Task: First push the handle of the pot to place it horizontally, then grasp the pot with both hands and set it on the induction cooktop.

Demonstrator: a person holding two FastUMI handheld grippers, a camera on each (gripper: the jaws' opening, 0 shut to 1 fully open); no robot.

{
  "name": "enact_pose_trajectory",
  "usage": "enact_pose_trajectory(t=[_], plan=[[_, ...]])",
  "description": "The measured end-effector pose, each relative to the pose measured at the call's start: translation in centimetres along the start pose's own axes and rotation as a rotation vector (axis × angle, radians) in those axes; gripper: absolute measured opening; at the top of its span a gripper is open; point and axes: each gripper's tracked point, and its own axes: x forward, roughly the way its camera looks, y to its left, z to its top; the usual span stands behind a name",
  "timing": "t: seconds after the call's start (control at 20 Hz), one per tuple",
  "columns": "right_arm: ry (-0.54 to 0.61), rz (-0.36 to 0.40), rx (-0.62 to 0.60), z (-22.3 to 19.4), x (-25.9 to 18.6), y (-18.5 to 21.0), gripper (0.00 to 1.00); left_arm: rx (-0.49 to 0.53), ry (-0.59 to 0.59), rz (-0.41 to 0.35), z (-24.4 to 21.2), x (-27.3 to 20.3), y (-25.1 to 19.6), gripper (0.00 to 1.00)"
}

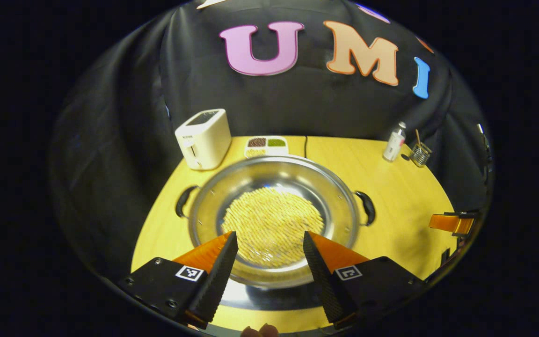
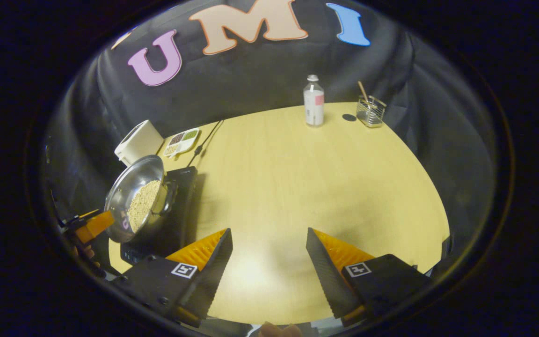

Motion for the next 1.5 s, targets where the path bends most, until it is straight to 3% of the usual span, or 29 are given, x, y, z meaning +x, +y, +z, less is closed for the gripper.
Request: enact_pose_trajectory(t=[0.2,0.3,0.5,0.65,0.95,1.2,1.25,1.4,1.45,1.5], plan=[[0.028,0.019,0.014,-3.4,-1.5,-5.3,0.96,0.044,0.041,0.011,-3.6,-1.6,-4.7,0.87],[0.032,0.029,0.016,-4.6,-1.9,-7.7,0.95,0.017,0.053,0.022,-5.0,-3.0,-6.6,0.88],[0.022,0.052,0.023,-5.6,-3.1,-10.4,0.95,0.022,-0.002,0.054,-4.6,-5.8,-8.6,0.89],[-0.024,0.08,0.035,-4.5,-4.6,-10.3,0.98,0.045,-0.052,0.043,-3.1,-7.3,-10.0,0.9],[-0.186,0.116,0.007,2.2,-10.6,-7.0,0.98,0.073,-0.193,-0.065,2.7,-10.7,-13.2,0.89],[-0.411,0.137,-0.109,10.7,-18.5,-3.4,0.94,0.014,-0.422,-0.108,11.4,-16.7,-13.8,0.87],[-0.458,0.141,-0.116,12.1,-20.3,-2.3,0.94,0.007,-0.466,-0.128,13.2,-17.8,-14.1,0.9],[-0.607,0.139,-0.125,16.3,-25.6,-0.2,0.94,0.032,-0.581,-0.129,17.2,-22.1,-13.8,0.88],[-0.648,0.129,-0.132,17.3,-27.0,0.1,0.97,0.021,-0.632,-0.151,18.8,-23.5,-14.0,0.88],[-0.68,0.123,-0.136,17.8,-28.5,0.5,0.94,-0.002,-0.669,-0.181,20.0,-24.7,-14.7,0.88]])
